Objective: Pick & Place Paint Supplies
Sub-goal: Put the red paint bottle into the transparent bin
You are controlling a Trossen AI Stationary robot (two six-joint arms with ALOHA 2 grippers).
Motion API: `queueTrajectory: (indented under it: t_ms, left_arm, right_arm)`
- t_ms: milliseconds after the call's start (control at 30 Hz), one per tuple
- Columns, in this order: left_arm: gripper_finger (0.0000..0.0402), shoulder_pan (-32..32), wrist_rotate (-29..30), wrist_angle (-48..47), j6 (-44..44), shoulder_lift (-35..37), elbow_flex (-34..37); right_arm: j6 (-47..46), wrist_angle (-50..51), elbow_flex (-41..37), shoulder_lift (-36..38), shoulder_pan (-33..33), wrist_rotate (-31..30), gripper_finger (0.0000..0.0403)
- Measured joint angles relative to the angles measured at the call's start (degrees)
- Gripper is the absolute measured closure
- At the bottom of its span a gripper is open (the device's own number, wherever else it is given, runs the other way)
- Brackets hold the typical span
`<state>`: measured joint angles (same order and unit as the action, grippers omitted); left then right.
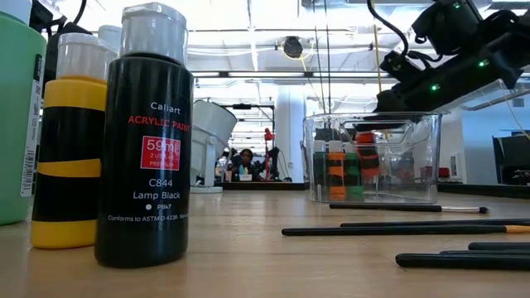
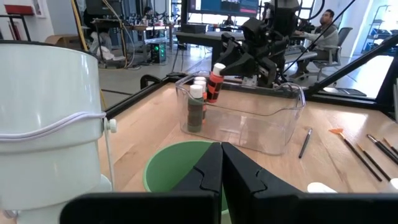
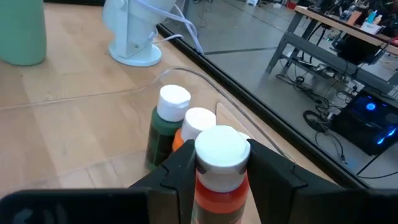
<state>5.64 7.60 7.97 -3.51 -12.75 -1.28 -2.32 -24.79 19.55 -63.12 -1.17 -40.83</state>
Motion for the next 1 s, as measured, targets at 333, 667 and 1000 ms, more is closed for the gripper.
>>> queueTrajectory:
  t_ms: [333, 667, 1000]
  left_arm:
    - [0.0396, -0.01, -0.02, -0.42, 0.01, 0.01, 0.00]
    - [0.0396, 0.01, -0.02, -0.44, 0.02, 0.00, 0.00]
    - [0.0396, 0.01, -0.02, -0.46, 0.02, 0.02, 0.00]
  right_arm:
    - [-1.53, 0.17, 0.02, -1.54, 0.00, -1.64, 0.0292]
    - [-3.00, 0.82, 0.02, -1.59, 0.11, -4.38, 0.0292]
    - [-4.74, 0.11, -1.26, -1.59, 0.00, -4.36, 0.0286]
